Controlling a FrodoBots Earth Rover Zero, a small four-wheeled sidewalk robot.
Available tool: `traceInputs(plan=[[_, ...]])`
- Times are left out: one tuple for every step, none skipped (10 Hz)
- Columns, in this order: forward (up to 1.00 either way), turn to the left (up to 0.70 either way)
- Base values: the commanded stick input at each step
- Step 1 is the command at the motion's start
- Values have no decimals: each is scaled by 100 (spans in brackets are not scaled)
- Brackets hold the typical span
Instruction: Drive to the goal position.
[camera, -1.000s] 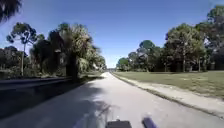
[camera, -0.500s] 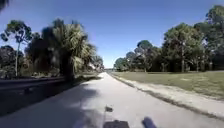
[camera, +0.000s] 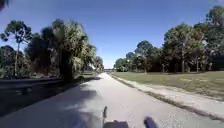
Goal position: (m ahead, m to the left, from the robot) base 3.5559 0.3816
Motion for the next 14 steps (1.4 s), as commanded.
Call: traceInputs(plan=[[85, 0], [85, 0], [85, 0], [85, 0], [85, 0], [85, 0], [85, 0], [85, 0], [85, 0], [85, 0], [85, 0], [85, 0], [85, 0], [85, 0]])
